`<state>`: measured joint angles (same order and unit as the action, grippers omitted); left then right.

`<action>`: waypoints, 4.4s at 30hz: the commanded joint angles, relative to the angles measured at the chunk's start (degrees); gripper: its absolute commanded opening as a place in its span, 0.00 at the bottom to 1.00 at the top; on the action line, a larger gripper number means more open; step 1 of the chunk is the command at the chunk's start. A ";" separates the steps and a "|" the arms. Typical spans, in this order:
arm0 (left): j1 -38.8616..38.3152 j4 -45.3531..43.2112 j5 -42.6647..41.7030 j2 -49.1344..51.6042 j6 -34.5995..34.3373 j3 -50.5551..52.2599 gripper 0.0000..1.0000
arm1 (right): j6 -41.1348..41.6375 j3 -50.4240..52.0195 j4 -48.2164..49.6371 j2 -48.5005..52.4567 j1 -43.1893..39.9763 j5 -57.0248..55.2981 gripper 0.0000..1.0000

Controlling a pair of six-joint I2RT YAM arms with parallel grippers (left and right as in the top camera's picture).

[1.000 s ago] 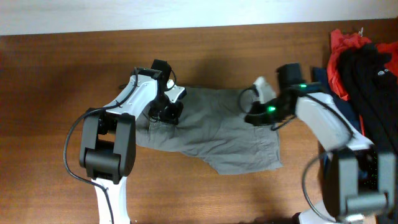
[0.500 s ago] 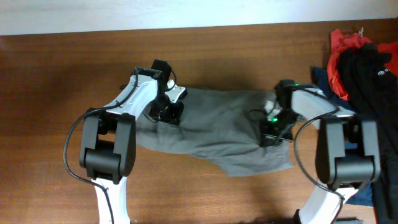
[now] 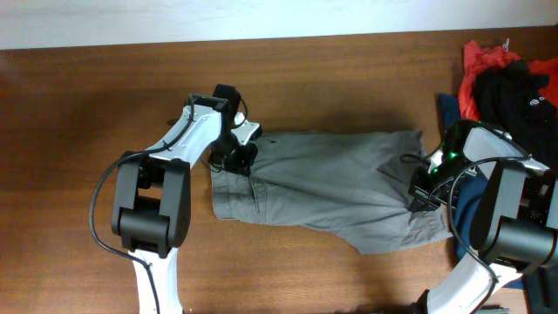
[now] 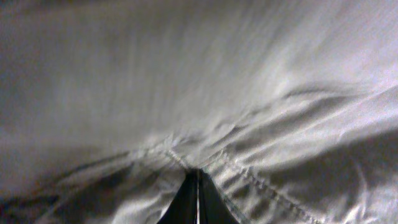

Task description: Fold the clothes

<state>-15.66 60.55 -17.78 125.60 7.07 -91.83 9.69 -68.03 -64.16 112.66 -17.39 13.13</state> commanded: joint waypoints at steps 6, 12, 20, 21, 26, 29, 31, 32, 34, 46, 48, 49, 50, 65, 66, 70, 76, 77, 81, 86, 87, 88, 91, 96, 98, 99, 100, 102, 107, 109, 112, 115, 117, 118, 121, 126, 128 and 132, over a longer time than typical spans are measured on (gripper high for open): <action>5.44 12.33 0.63 -9.42 -1.03 -10.58 0.37 | -9.05 0.17 -0.24 -8.04 2.54 8.55 0.05; 12.85 13.22 0.50 -12.44 -2.08 -8.85 0.68 | -10.80 0.20 0.11 -11.80 7.80 11.76 0.16; 17.40 -3.65 -21.97 -12.00 -2.67 13.22 0.93 | -9.64 0.42 9.64 -11.28 20.83 11.69 0.30; 17.38 -5.66 -22.32 -12.00 -4.33 15.34 0.94 | -9.62 0.42 11.39 -10.88 22.14 11.02 0.30; 17.27 -12.87 -21.86 -11.93 -14.67 23.41 0.94 | -7.50 0.42 14.56 -6.36 24.81 8.52 0.29; 16.70 -15.89 -21.81 -11.93 -18.73 24.94 0.92 | -7.52 0.42 14.21 -3.10 25.00 8.72 0.25; 13.40 -19.41 -21.90 -11.93 -25.73 25.03 0.82 | -7.54 0.42 13.40 -0.72 25.79 10.23 0.23; 12.55 -20.04 -21.90 -11.93 -26.43 25.03 0.80 | -7.54 0.42 13.44 -0.70 26.10 10.21 0.23; 9.94 -21.68 -21.70 -11.93 -27.74 25.03 0.73 | -7.52 0.42 13.64 -0.70 26.99 10.23 0.22; 5.03 -25.03 -15.56 -11.96 -30.77 24.94 0.07 | -7.52 0.42 13.35 -0.70 27.65 10.23 0.17; 5.60 -24.70 -15.63 -12.28 -29.40 24.79 0.01 | -7.54 0.22 11.82 -0.85 27.50 10.23 0.13; 6.54 -23.28 -15.52 -13.14 -27.41 24.52 0.01 | -7.91 -0.26 9.79 -1.31 27.26 10.19 0.11; 7.32 -22.01 -15.37 -13.94 -26.29 24.26 0.01 | -8.26 -0.57 8.61 -1.79 27.10 10.23 0.09; 17.38 8.96 4.79 -31.30 -11.69 1.88 0.01 | -4.74 -5.81 5.01 -17.53 27.08 10.25 0.12; 15.85 9.86 6.08 -31.28 -11.69 0.52 0.01 | -4.72 -5.81 5.25 -17.40 27.08 10.27 0.12; 8.55 10.84 9.70 -31.28 -11.76 -2.21 0.01 | -4.72 -5.79 5.49 -16.63 27.17 10.21 0.12; 5.05 15.21 17.59 -31.28 -12.57 -10.64 0.01 | -3.28 -4.31 9.75 -10.67 27.15 7.37 0.10; 4.96 15.37 17.59 -31.28 -12.57 -11.23 0.01 | -3.48 -4.17 10.38 -9.57 27.15 7.67 0.09; 3.74 15.37 17.88 -31.21 -12.02 -11.61 0.01 | -5.20 -4.17 11.76 -4.48 27.19 12.15 0.08; 3.26 14.49 17.92 -31.21 -11.93 -11.82 0.01 | -9.42 -4.17 11.72 1.01 27.96 22.32 0.08; 2.86 14.08 16.31 -31.19 -11.96 -11.82 0.01 | -9.46 -4.17 11.65 1.36 28.33 22.71 0.08; 1.90 13.35 14.21 -30.99 -12.22 -11.82 0.01 | -9.46 -4.15 11.69 1.81 28.74 22.67 0.08; -0.98 11.85 13.90 -30.32 -16.50 -11.82 0.01 | -7.76 -4.13 11.69 2.34 29.53 22.58 0.08; -7.39 10.34 13.92 -27.15 -22.38 -11.72 0.01 | -6.23 -4.11 10.97 2.95 29.42 22.23 0.07; -10.86 10.54 13.90 -23.12 -25.07 -11.72 0.01 | -6.21 -4.11 10.86 2.95 29.42 22.23 0.07; -11.74 10.43 13.90 -21.77 -26.03 -11.72 0.01 | -6.21 -4.11 10.75 2.95 29.42 22.23 0.08; -12.61 10.21 13.90 -20.39 -26.84 -11.72 0.01 | -6.23 -4.11 10.47 2.95 29.35 22.18 0.08; -14.60 9.99 13.20 -17.16 -27.43 -11.72 0.01 | -6.23 -4.15 8.90 2.93 28.94 21.07 0.08; -19.06 9.97 8.20 -9.90 -27.41 -11.72 0.02 | -6.25 -5.25 3.21 1.36 24.35 9.99 0.08; -20.22 9.77 7.06 -8.39 -27.41 -11.72 0.08 | -6.23 -6.45 1.07 0.46 21.59 8.13 0.08; -21.11 8.63 6.99 -8.07 -27.41 -11.76 0.37 | -6.23 -7.65 -0.57 -0.81 17.44 8.09 0.09; -20.94 9.62 6.03 -8.09 -27.17 -13.79 0.47 | -6.27 -8.07 -1.40 -1.73 14.40 8.24 0.13; -20.31 12.28 5.55 -8.22 -26.64 -17.40 0.48 | -6.51 -8.07 -1.70 -1.84 13.53 8.22 0.13; -19.82 13.81 5.53 -8.24 -25.81 -19.80 0.49 | -7.21 -8.07 -1.88 -1.84 13.55 8.26 0.14; -17.77 19.08 8.00 -8.24 -23.02 -28.94 0.53 | -10.78 -8.11 -2.29 -2.08 13.77 11.39 0.14; -12.22 26.86 20.63 -8.24 -20.46 -42.60 0.29 | -16.31 -9.49 -1.81 -8.17 14.38 23.30 0.13; -9.18 27.98 20.72 -8.24 -19.32 -43.50 0.12 | -17.40 -10.45 -0.61 -12.68 15.76 27.47 0.14; -4.20 29.18 18.88 -8.13 -19.10 -41.77 0.00 | -17.38 -10.97 3.30 -19.56 21.31 28.24 0.13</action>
<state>-22.57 89.34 0.49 117.56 -13.69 -134.65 -5.61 -77.58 -62.52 98.30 -0.27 36.60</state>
